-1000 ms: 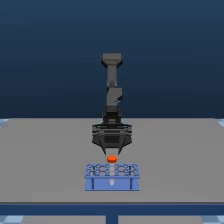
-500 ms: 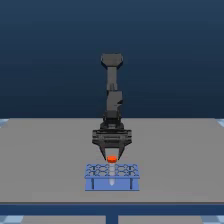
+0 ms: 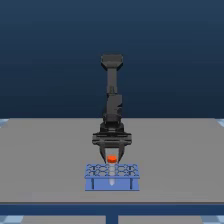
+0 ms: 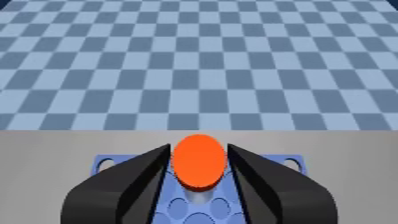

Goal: Pick up the centrifuge tube on the rack

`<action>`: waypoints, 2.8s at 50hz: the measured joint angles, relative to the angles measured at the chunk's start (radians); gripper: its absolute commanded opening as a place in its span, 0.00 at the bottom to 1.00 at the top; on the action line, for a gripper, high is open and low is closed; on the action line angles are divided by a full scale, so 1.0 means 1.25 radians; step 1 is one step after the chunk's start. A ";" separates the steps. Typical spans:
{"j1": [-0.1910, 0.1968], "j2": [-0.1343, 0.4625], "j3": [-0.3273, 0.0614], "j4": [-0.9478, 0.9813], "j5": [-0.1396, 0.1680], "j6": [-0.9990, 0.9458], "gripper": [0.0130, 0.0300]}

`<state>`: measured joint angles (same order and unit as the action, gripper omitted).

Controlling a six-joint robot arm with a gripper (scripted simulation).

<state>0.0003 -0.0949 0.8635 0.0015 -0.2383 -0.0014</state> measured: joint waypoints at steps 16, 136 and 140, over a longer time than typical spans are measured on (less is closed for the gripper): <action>0.000 0.000 0.000 0.000 -0.004 0.000 0.00; 0.000 -0.115 -0.079 -0.102 0.190 0.097 0.00; 0.000 -0.115 -0.080 -0.107 0.192 0.103 0.00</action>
<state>-0.0001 -0.2390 0.7639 -0.1322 0.0016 0.1269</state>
